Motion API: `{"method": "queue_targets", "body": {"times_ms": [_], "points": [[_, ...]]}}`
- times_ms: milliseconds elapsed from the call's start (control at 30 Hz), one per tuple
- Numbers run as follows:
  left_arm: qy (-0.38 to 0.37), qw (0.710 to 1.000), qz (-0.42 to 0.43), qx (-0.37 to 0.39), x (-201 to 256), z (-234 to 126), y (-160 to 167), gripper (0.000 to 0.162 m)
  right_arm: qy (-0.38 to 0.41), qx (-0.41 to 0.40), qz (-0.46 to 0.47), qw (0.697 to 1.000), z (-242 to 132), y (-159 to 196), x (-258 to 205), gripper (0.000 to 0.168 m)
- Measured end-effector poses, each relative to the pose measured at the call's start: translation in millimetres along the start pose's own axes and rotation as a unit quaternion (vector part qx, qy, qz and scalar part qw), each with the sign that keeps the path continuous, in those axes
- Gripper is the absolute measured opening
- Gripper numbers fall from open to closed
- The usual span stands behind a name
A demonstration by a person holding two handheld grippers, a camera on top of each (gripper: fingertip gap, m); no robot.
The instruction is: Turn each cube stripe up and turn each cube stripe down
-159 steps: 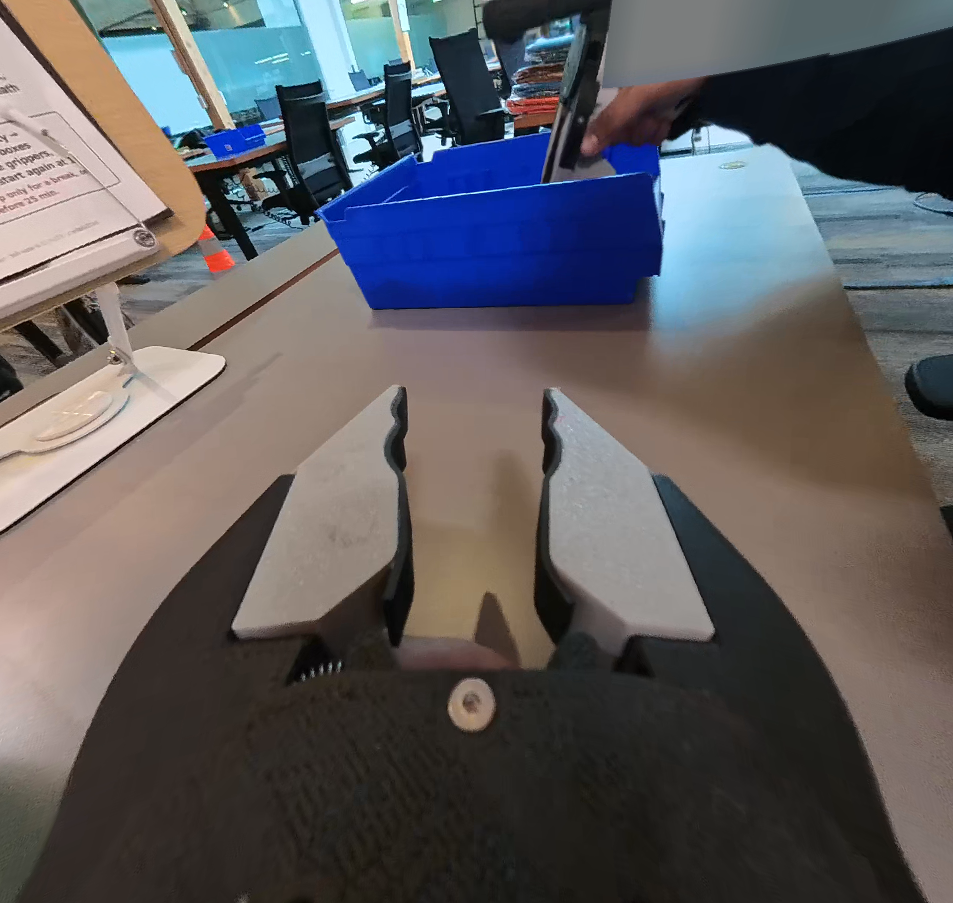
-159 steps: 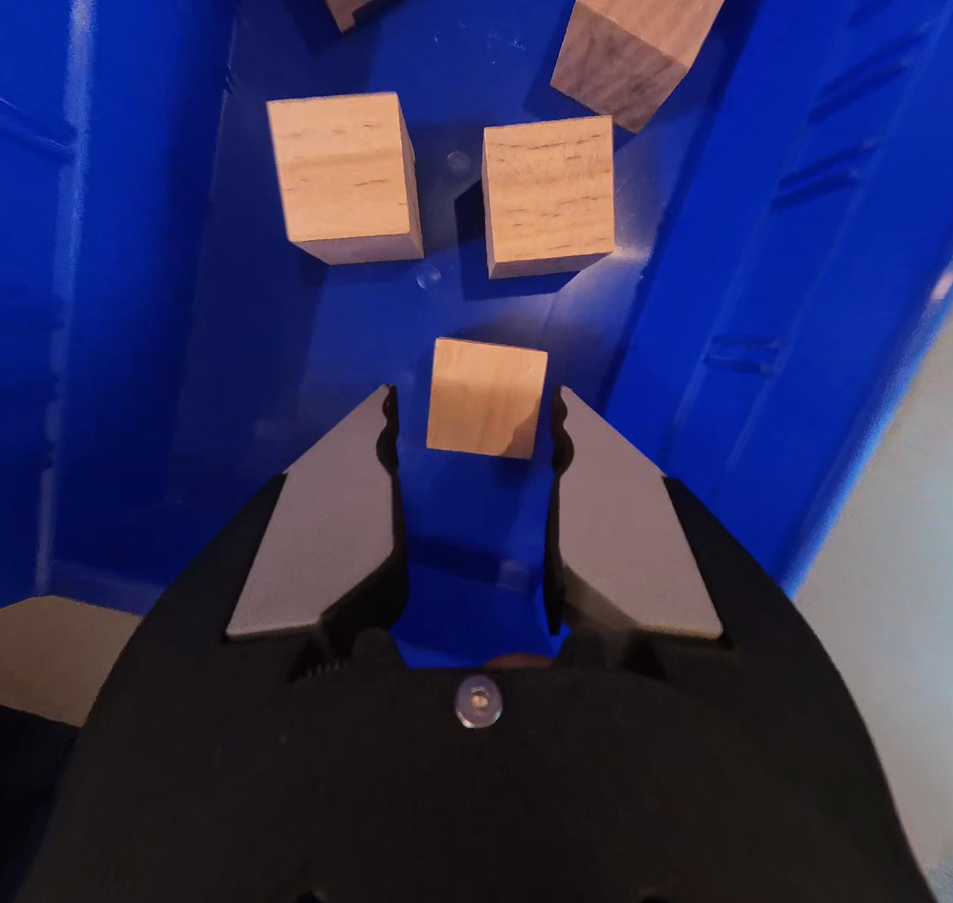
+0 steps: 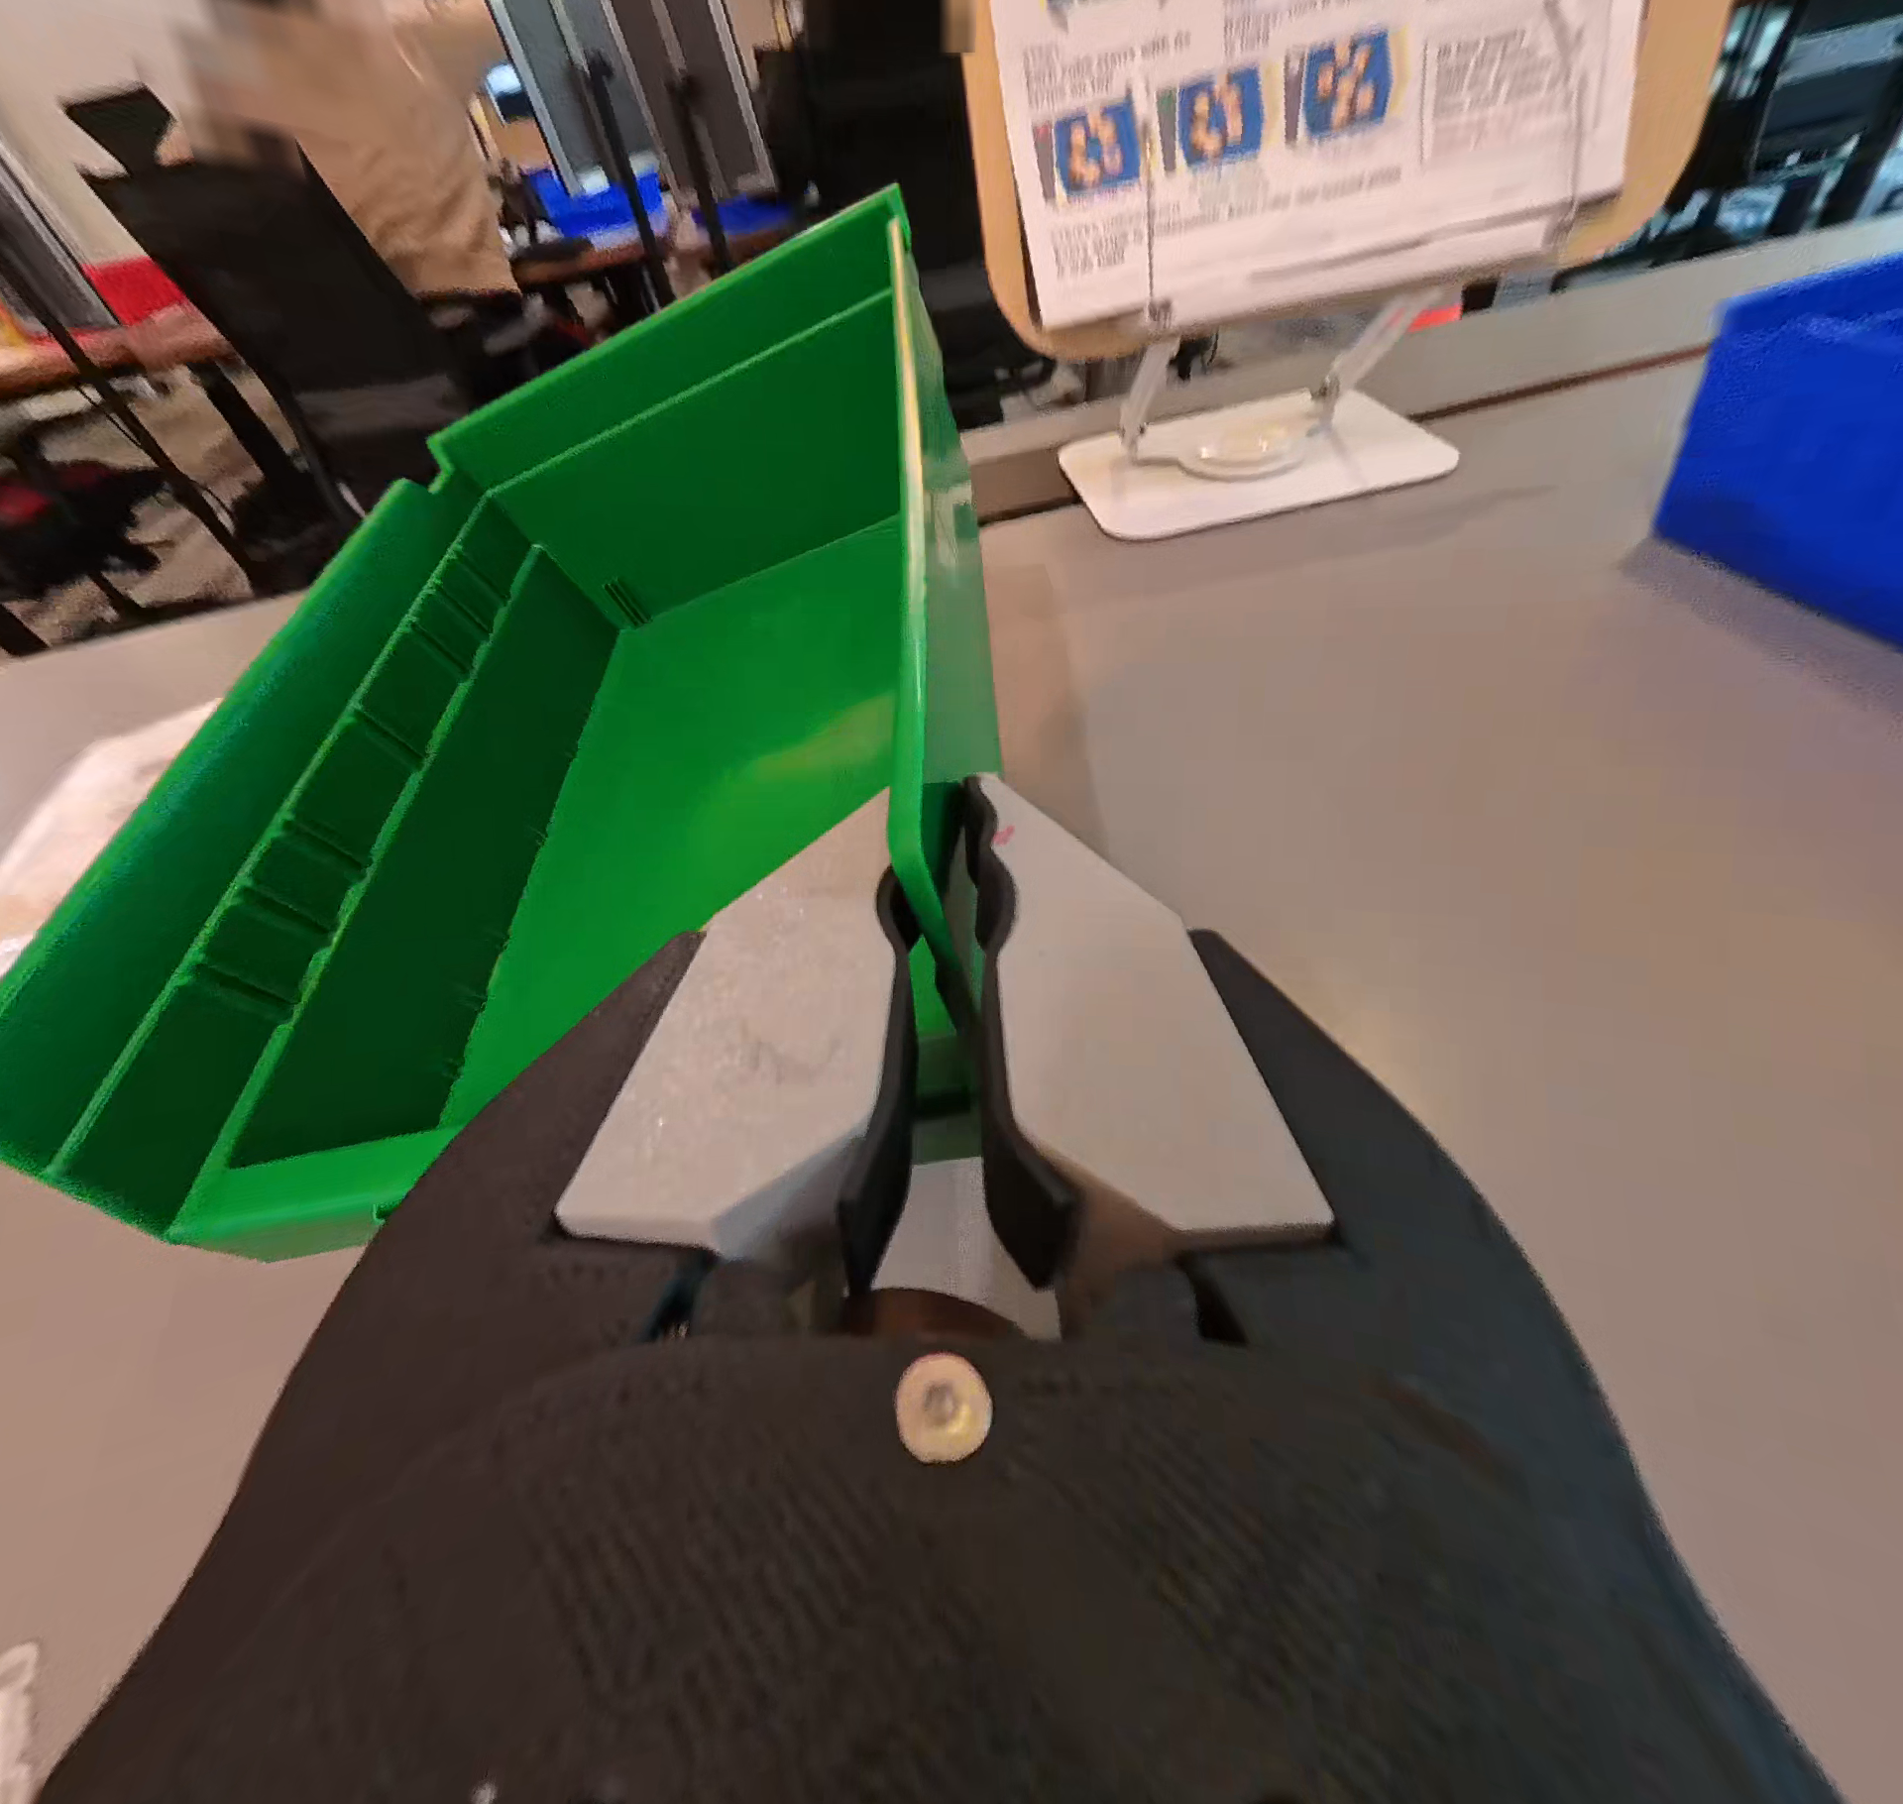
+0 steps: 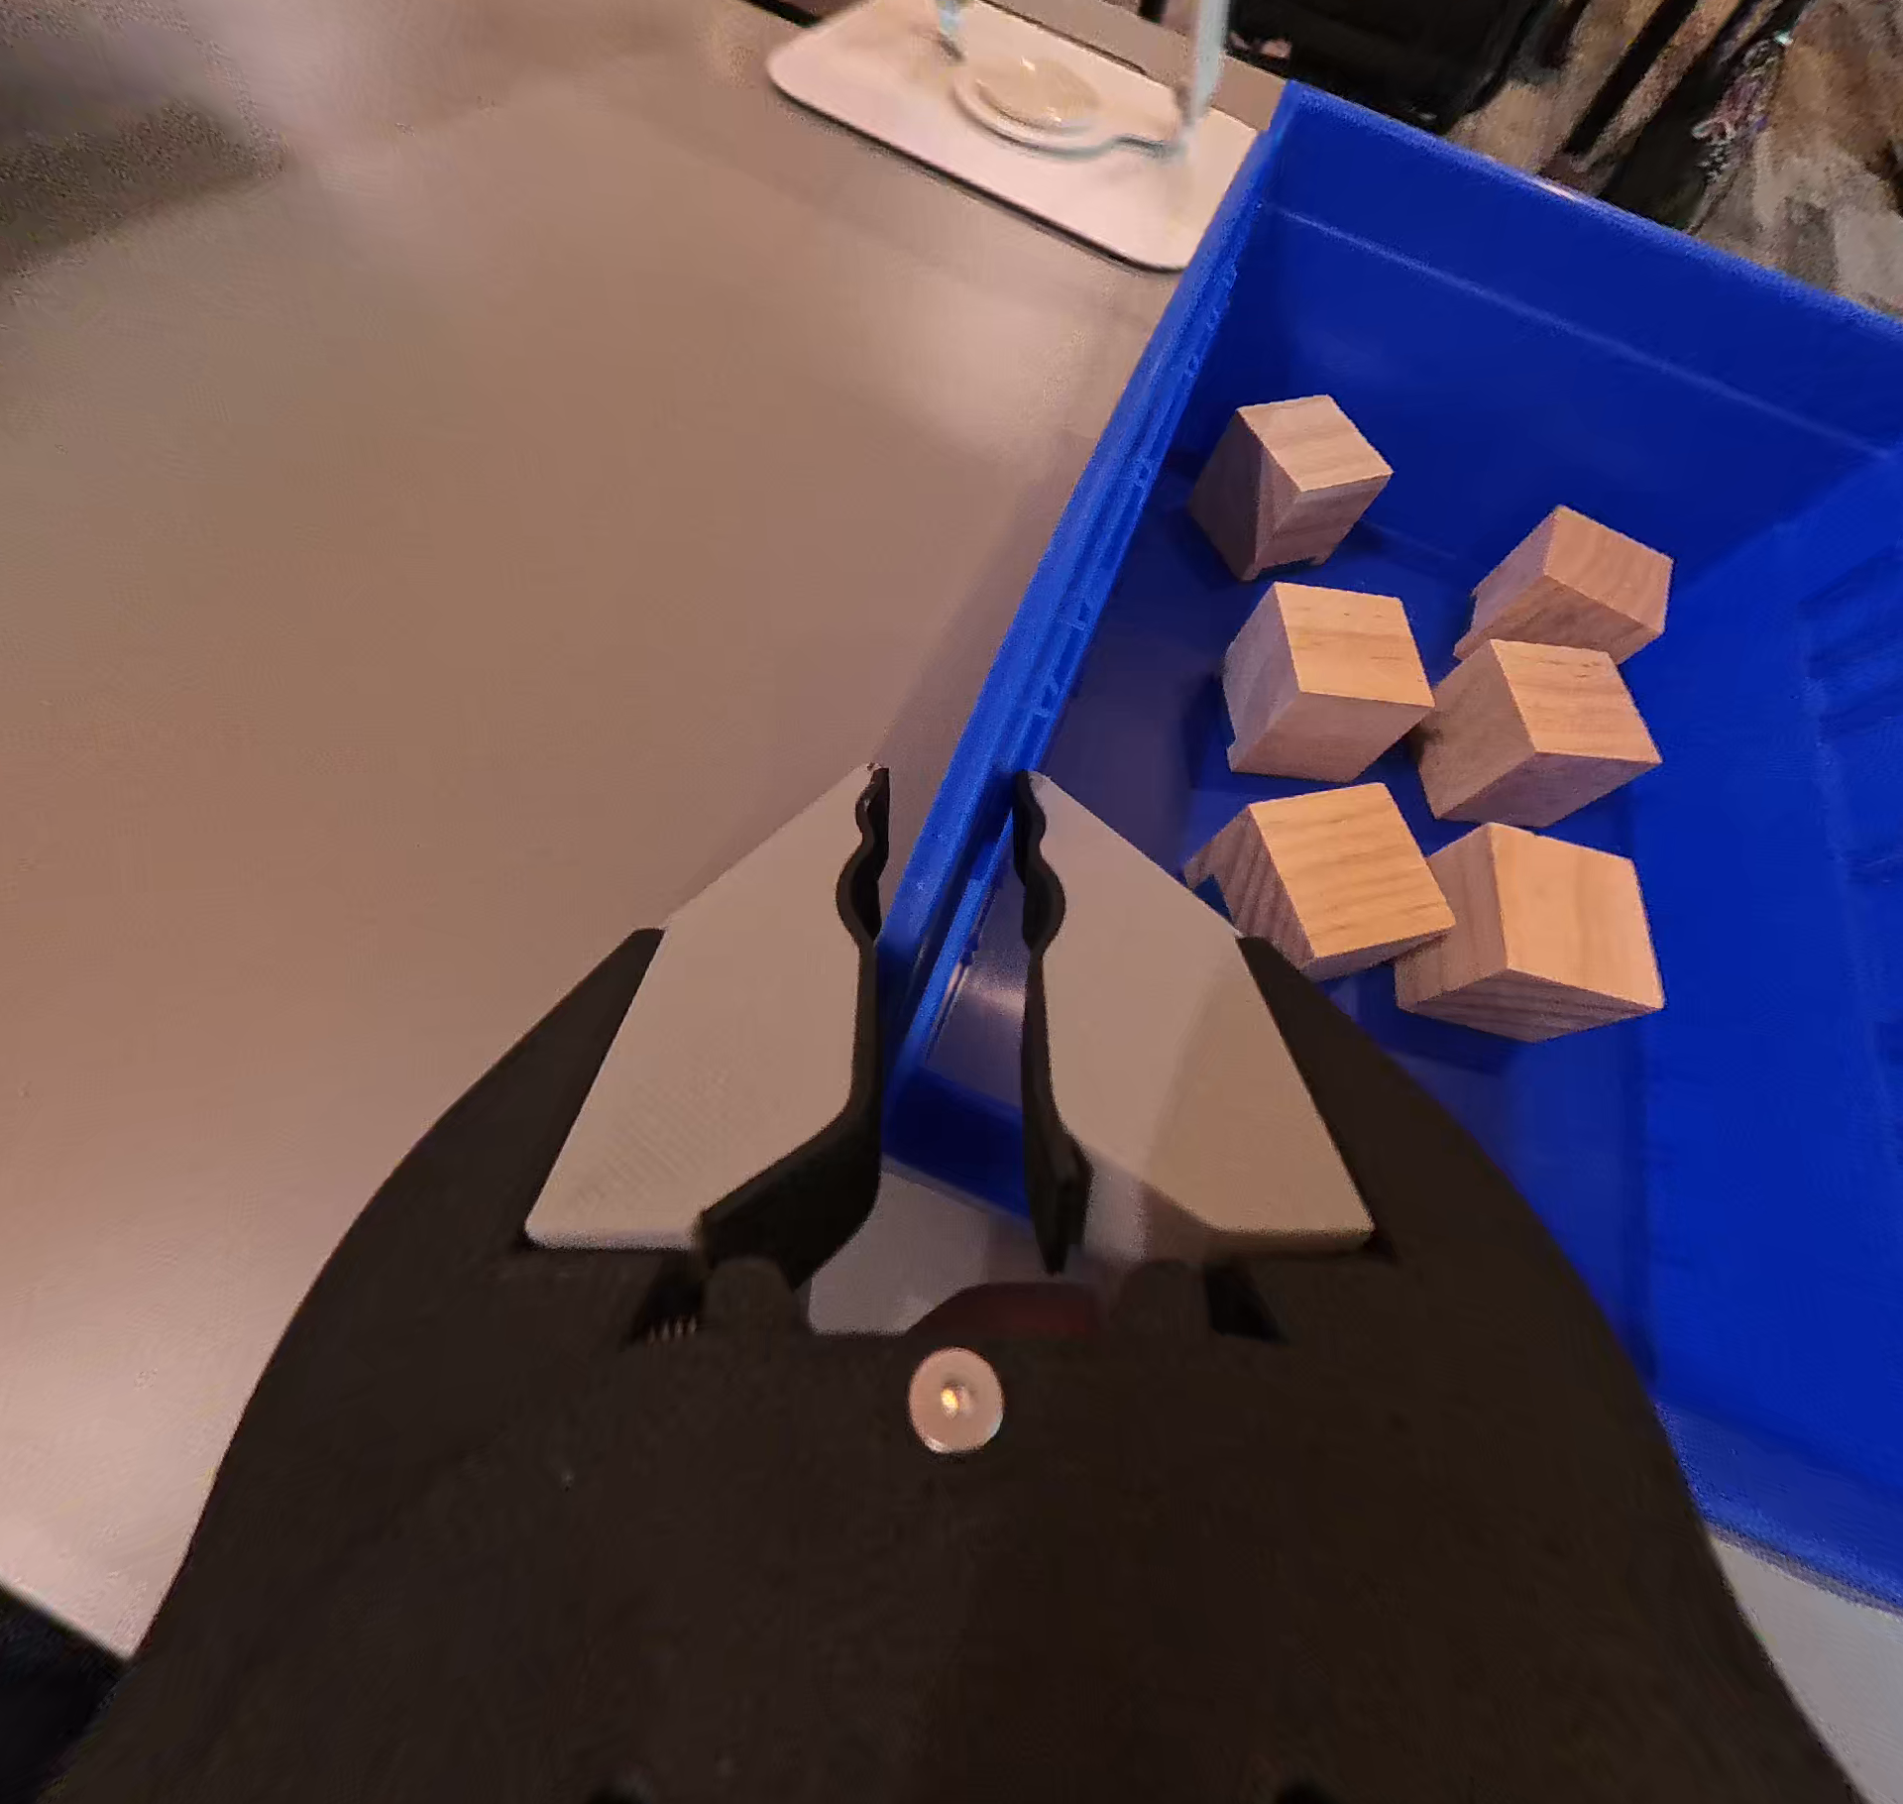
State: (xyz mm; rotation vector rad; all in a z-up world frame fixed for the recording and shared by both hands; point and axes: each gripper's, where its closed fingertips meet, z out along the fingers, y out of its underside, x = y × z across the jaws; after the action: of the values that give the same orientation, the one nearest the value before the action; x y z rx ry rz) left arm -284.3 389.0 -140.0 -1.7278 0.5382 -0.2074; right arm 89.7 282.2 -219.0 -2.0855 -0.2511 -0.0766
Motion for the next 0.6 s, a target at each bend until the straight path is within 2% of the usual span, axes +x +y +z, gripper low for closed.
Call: {"method": "queue_targets", "body": {"times_ms": [200, 300, 433, 600], "points": [[0.018, 0.997, 0.003, 0.07, 1, -41, -67, 0.002, -0.028, 0.019, 0.016, 0.999, 33, -42, -111, 0.025], [0.023, 0.995, 0.01, 0.097, 6, -57, -94, 0.003, -0.061, 0.035, 0.01, 0.997, 56, -72, -184, 0.035], [0.014, 0.992, 0.018, 0.128, 6, -74, -114, 0.003, -0.099, 0.021, -0.03, 0.994, 93, -110, -282, 0.05], [-0.014, 0.989, 0.031, 0.141, -7, -93, -128, 0.003, -0.143, 0.04, -0.061, 0.987, 129, -151, -370, 0.054]]}}
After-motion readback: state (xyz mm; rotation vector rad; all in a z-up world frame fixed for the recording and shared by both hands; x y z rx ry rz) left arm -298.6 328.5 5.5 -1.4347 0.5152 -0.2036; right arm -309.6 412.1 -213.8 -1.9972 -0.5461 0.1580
